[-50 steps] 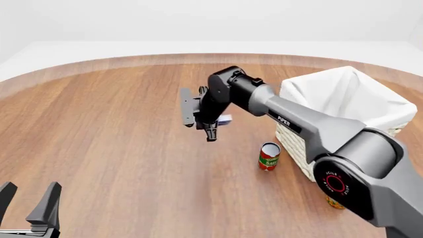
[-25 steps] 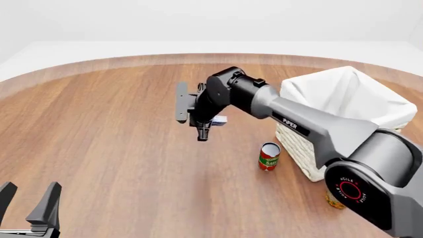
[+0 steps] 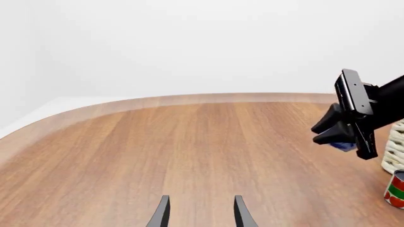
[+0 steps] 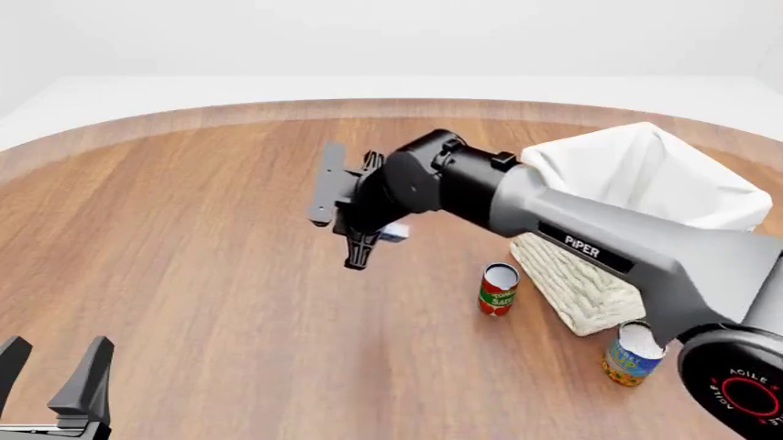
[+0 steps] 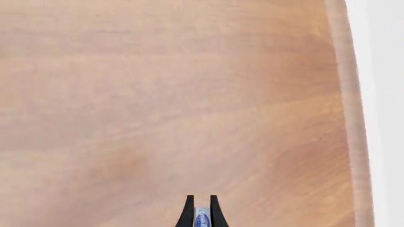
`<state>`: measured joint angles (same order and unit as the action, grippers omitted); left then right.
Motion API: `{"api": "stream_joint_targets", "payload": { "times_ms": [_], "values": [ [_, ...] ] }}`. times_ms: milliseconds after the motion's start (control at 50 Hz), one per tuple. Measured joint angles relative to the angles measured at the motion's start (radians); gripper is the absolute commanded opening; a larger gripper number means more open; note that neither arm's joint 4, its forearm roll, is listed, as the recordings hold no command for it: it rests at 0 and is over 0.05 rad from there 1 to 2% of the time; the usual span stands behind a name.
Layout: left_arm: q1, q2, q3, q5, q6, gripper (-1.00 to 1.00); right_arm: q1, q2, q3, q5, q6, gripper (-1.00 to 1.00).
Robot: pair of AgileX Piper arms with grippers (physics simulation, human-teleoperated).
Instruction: Pick up the alphabet soup and the cream cheese box, and put them in the basket.
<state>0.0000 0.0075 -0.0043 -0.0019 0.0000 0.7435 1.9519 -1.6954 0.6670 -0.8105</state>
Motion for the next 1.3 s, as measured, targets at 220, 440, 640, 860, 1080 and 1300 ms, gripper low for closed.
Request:
{"api": "stream_joint_targets", "payload": {
  "times_ms": [220, 440, 640, 860, 1080, 1300],
  "values": [
    [0.0, 0.0, 0.0, 0.0, 0.0, 1.0, 0.036, -0.078, 0.074, -0.067, 0.1, -1.0],
    [0.0, 0.0, 0.0, 0.0, 0.0, 1.0, 0.053, -0.147, 0.142, -0.132, 0.184, -1.0],
    [0.0, 0.0, 0.0, 0.0, 0.0, 1.0, 0.062, -0.196, 0.193, -0.188, 0.262, -1.0],
    [0.0, 0.0, 0.0, 0.0, 0.0, 1.0, 0.081, -0.256, 0.257, -0.258, 0.35, -1.0],
    [0.0, 0.0, 0.0, 0.0, 0.0, 1.0, 0.101, -0.328, 0.336, -0.333, 0.423, -1.0],
    [0.0, 0.0, 0.0, 0.0, 0.0, 1.0, 0.107, -0.403, 0.402, -0.398, 0.499, -1.0]
  ]
}}
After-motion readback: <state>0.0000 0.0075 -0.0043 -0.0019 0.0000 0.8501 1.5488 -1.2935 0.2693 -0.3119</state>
